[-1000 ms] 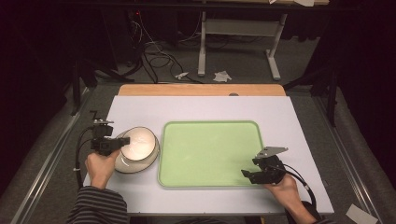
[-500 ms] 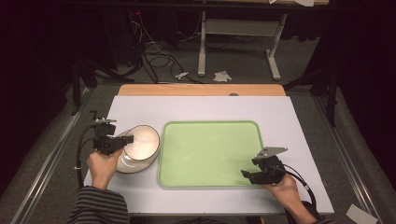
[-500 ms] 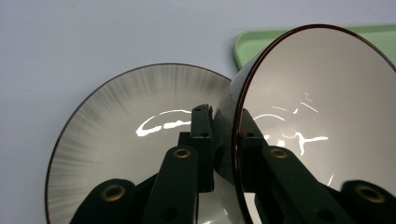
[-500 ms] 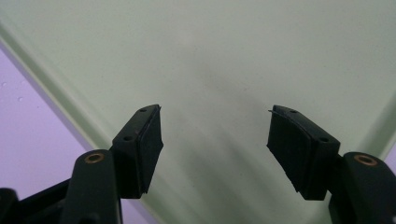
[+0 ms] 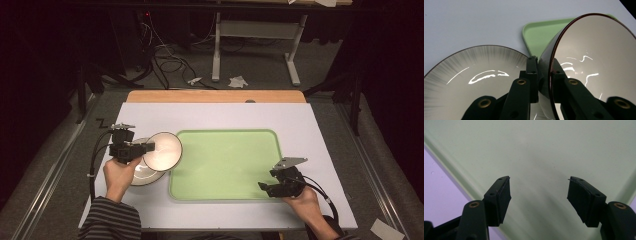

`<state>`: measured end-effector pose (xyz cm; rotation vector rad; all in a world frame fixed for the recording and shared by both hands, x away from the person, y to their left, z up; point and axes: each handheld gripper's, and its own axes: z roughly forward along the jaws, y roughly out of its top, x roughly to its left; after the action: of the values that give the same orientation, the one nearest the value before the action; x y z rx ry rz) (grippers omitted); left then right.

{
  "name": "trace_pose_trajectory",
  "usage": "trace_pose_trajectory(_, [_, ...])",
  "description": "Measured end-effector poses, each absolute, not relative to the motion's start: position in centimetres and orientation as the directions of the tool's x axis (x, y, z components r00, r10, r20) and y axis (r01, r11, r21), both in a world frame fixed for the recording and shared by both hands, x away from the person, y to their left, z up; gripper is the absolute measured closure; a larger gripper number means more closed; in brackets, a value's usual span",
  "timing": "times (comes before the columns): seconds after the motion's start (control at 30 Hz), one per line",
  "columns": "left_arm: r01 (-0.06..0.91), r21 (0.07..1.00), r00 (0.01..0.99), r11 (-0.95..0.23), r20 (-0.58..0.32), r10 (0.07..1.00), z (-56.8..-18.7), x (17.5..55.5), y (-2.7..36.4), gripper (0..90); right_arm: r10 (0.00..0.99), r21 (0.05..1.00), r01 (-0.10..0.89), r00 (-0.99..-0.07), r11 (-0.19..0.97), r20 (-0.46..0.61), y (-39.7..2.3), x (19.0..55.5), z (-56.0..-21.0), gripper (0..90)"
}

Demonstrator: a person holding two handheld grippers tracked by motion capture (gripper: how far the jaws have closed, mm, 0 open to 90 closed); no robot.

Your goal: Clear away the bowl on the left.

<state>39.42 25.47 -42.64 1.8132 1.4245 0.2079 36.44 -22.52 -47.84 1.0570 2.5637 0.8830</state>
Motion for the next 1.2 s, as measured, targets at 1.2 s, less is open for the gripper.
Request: trace_pose_trajectory(1.2, [0.718, 0.647, 0.561, -0.255, -0.322, 0.763, -41.3, 41.8, 16.2, 82.1, 0.697, 0.627, 0.531, -0.717, 0.570, -0.027, -22.9, 36.0, -47.3, 37.2])
